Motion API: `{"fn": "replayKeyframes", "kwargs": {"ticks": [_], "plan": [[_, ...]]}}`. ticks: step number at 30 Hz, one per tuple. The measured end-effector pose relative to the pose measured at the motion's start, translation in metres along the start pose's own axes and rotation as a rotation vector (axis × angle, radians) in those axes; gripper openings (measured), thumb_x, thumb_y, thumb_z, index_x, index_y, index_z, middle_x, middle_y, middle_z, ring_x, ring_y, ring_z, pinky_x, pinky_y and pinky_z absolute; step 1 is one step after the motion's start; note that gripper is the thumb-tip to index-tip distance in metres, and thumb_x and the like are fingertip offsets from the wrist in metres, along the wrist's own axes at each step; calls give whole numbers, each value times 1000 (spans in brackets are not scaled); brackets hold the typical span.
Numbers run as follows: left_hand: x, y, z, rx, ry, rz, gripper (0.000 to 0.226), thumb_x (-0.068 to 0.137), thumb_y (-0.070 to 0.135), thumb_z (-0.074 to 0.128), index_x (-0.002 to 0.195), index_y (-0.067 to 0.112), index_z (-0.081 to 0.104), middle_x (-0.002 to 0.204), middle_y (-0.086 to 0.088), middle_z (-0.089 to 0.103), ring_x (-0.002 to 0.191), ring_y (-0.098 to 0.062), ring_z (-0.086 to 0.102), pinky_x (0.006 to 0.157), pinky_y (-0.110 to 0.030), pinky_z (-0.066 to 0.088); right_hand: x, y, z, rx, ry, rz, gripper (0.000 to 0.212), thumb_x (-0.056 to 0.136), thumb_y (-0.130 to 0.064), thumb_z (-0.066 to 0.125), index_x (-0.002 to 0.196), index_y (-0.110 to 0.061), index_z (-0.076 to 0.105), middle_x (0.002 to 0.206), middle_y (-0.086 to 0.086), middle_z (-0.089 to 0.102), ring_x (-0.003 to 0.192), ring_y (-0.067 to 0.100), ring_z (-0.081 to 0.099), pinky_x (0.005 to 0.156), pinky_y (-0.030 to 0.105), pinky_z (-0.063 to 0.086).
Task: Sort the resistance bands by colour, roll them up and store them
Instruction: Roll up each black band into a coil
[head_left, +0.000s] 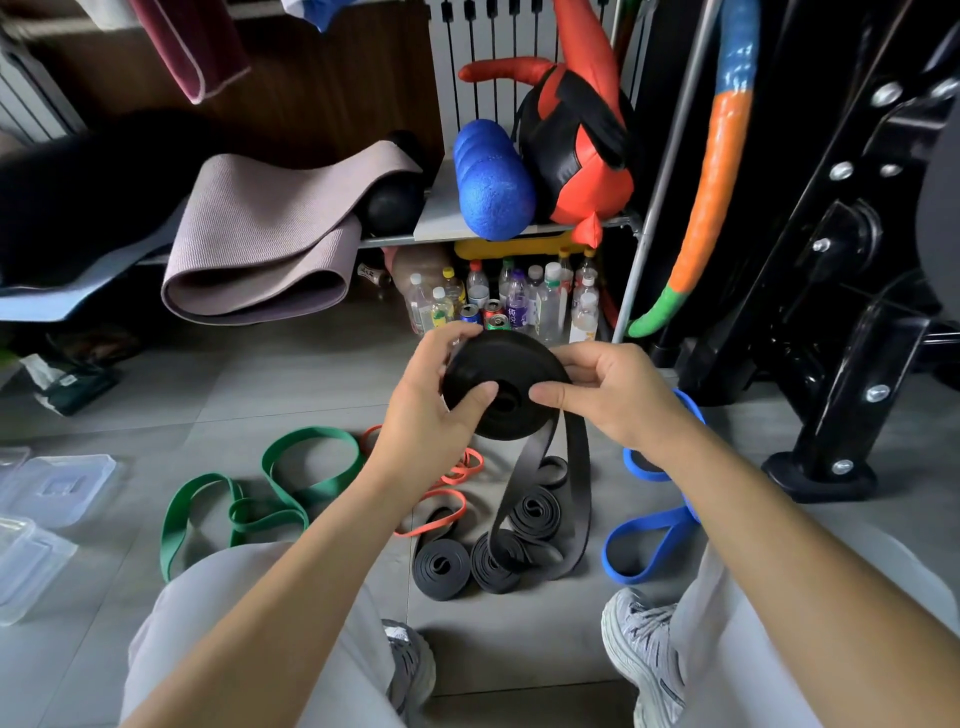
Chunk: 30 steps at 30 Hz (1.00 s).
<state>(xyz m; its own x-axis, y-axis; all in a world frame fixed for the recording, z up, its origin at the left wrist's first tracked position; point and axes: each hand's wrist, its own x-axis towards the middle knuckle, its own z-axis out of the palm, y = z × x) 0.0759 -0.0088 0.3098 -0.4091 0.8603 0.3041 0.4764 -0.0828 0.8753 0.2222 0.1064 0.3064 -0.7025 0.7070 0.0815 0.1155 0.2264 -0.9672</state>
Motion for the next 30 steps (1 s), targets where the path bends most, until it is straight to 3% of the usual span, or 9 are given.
{"fn": "replayKeyframes", "kwargs": {"ticks": [3, 6, 9, 13, 17, 21, 24, 30], "plan": [[-2, -3, -1, 205, -66, -14, 54, 80, 12, 70, 119, 32, 39, 118, 10, 49, 110, -7, 49, 94, -35, 47, -1, 3, 4, -61, -51, 14, 30, 73, -8, 76, 85, -33, 66, 87, -11, 71, 87, 9, 69, 89, 37, 54], [-5, -6, -3, 512, -159, 175, 67, 80, 19, 69, 137, 31, 36, 130, 2, 41, 119, -19, 45, 91, -34, 46, -2, 7, 10, -108, -100, 33, 27, 74, -7, 76, 85, -29, 65, 87, -2, 71, 84, 15, 69, 88, 40, 54], [-6, -9, -3, 640, -222, 227, 59, 83, 19, 66, 135, 34, 44, 123, 0, 49, 111, -24, 52, 83, -37, 50, -2, 10, 10, -142, -102, 41, 26, 73, -8, 77, 92, -22, 67, 93, 3, 72, 88, 16, 69, 89, 41, 53], [-6, -10, -3, 545, -154, 230, 47, 83, 19, 62, 128, 29, 55, 110, -2, 55, 98, -24, 57, 78, -35, 51, -2, 6, 9, -131, -86, 15, 26, 72, -11, 78, 87, -29, 67, 90, -5, 73, 88, 11, 69, 89, 36, 53], [-4, -9, -2, 364, -42, 165, 45, 83, 21, 60, 127, 28, 55, 109, 7, 52, 101, -8, 51, 87, -26, 46, -1, 0, 4, -77, -55, 9, 29, 71, -13, 78, 82, -36, 64, 76, -21, 69, 81, -2, 67, 85, 28, 54], [-2, -6, -2, 294, 39, 119, 47, 83, 10, 65, 126, 28, 55, 108, 10, 52, 98, 3, 46, 87, -7, 37, 0, 0, 3, -51, -46, 33, 32, 71, -12, 78, 95, -30, 65, 91, -14, 69, 92, 7, 67, 92, 34, 52], [1, -5, -3, 221, 78, 55, 47, 84, 10, 65, 125, 31, 55, 109, 7, 53, 98, 3, 48, 89, -10, 40, 2, 1, 2, -46, -32, 54, 39, 70, -16, 79, 106, -23, 65, 102, -6, 70, 100, 11, 65, 95, 38, 50], [3, -10, -2, 159, 84, 13, 46, 84, 12, 65, 122, 35, 51, 117, 7, 54, 104, 11, 48, 90, -8, 40, 1, 2, 2, -25, -21, 36, 31, 74, -10, 76, 96, -28, 65, 100, -5, 71, 98, 12, 67, 93, 38, 52]]}}
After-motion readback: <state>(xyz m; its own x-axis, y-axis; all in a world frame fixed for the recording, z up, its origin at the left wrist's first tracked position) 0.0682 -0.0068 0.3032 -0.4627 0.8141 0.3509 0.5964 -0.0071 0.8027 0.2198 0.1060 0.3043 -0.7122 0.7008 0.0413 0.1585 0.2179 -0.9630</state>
